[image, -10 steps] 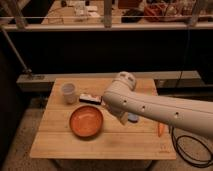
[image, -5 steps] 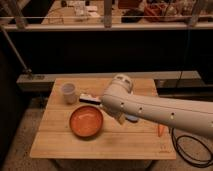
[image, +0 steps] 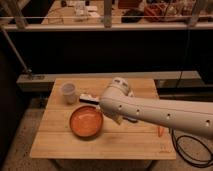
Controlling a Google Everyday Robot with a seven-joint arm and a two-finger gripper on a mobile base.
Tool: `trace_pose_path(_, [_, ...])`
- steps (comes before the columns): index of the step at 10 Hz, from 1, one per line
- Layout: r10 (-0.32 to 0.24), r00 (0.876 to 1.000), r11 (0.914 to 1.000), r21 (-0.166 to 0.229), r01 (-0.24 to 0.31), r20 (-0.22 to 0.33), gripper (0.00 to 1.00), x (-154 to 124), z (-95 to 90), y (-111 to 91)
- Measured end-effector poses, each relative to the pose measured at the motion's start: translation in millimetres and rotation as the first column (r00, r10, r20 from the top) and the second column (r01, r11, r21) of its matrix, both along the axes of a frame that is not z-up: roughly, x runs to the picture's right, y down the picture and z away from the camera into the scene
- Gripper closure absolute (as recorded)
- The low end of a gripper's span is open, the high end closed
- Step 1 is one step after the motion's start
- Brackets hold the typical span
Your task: Pick up the ceramic bowl
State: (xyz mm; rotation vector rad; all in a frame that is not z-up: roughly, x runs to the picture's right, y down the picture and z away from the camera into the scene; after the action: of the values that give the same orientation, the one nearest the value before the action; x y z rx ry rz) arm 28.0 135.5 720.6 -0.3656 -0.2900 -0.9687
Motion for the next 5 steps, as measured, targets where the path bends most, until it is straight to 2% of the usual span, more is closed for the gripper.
trace_pose_path(5, [-0.034, 0.998, 0.9994, 0.006, 0.033, 0.047, 0.2, -11.8, 16.7, 6.2])
